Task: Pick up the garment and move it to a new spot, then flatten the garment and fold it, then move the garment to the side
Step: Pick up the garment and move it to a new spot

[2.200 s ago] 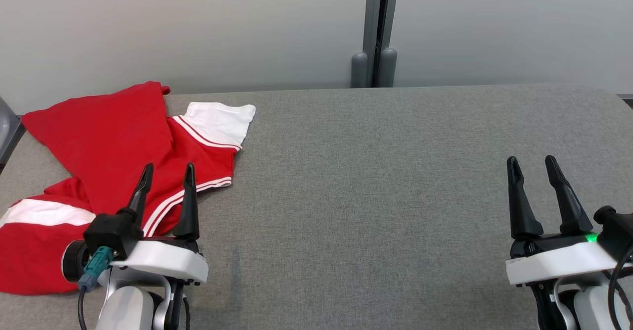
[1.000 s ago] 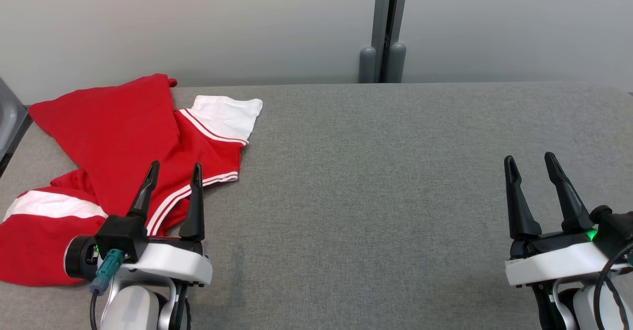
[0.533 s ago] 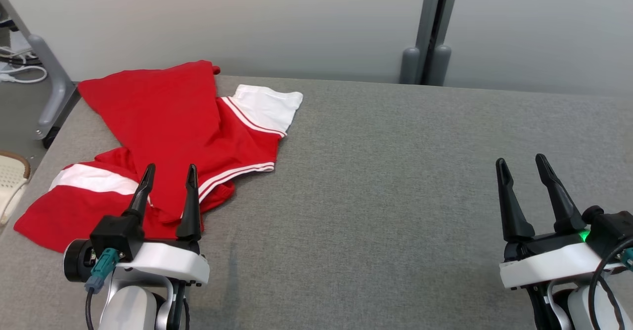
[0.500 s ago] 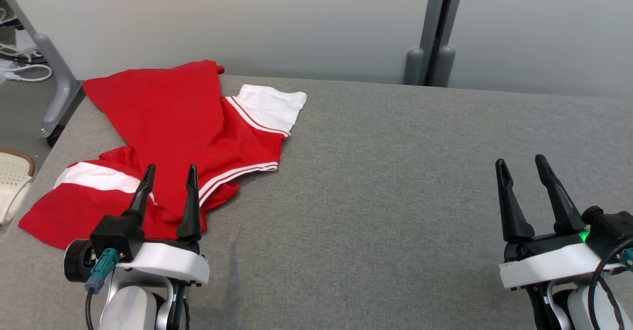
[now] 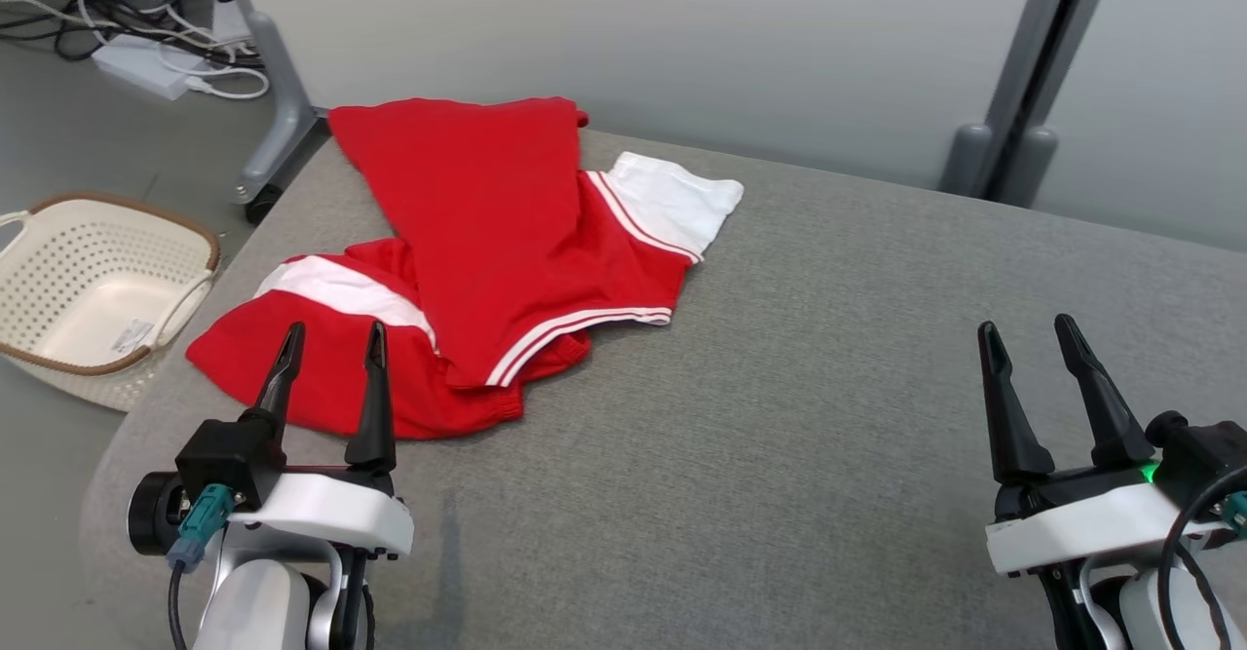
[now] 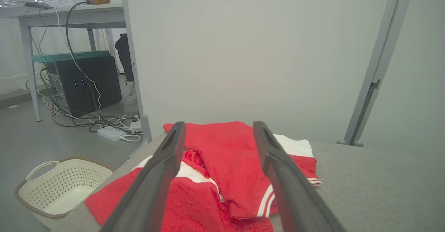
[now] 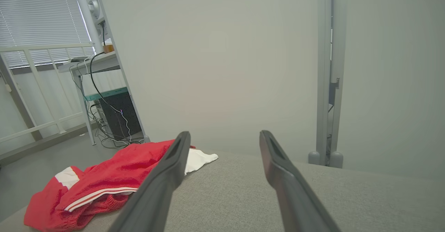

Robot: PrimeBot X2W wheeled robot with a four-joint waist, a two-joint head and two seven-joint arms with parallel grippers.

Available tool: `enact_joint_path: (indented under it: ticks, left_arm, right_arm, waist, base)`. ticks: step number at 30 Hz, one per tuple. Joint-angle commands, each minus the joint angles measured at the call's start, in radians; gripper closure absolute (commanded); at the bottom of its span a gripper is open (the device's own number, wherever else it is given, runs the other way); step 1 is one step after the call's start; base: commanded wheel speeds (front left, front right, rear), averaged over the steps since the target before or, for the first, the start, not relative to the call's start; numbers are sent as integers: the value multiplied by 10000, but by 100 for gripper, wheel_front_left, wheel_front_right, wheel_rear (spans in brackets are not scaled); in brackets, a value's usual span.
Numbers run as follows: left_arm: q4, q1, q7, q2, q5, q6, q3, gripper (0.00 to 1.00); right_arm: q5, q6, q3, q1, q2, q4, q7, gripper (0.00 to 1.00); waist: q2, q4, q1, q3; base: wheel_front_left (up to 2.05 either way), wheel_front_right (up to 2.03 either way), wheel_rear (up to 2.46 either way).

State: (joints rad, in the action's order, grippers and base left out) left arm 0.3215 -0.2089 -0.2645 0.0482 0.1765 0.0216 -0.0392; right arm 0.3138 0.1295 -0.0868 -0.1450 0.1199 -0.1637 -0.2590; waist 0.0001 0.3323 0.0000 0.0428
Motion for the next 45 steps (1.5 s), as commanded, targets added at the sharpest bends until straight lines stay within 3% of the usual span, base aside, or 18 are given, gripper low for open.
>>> enact_joint_path:
  ticks: [1,13,23,31,36,42,44,45]
  left_arm:
    - [6,0,-20,42,97,-49,34,0]
    - [65,135,-20,39,127,-13,134,0]
    - [136,44,-20,39,236,89,348,0]
    - [1724,-1021,6,291,799,830,325,0]
    - [2848,-2311,797,787,1247,1032,65,0]
    - [3842,-3897,2420,1339,2073,1092,-411,0]
    - [4013,-4432,3062,1403,2802,1096,-681,0]
    - [4178,-4645,3436,1701,2856,1087,-916,0]
  right_arm:
    - [73,23,-22,-2,44,-13,-72,0]
    - [204,23,-133,-58,-13,-83,-72,0]
    - [212,23,-294,-97,-17,-133,-73,0]
    - [194,23,-327,-61,-34,-130,-73,0]
    - [157,23,-375,-267,-78,-137,-73,0]
    - [97,23,-439,-528,-191,-80,-73,0]
    - [81,23,-426,-598,-226,15,-73,0]
    - [54,23,-448,-621,-243,7,-73,0]
  waist:
    - [-1,585,0,-48]
    - [-1,1770,0,-178]
    - [-1,1753,0,-183]
    - [-1,1440,0,-102]
    - [-1,1126,0,143]
    - [-1,667,0,640]
    - [-1,508,0,848]
    - [-1,413,0,953]
  base:
    - [0,0,0]
    - [0,0,0]
    - [0,0,0]
    - [0,0,0]
    - [0,0,0]
    - [0,0,0]
    - [0,0,0]
    - [0,0,0]
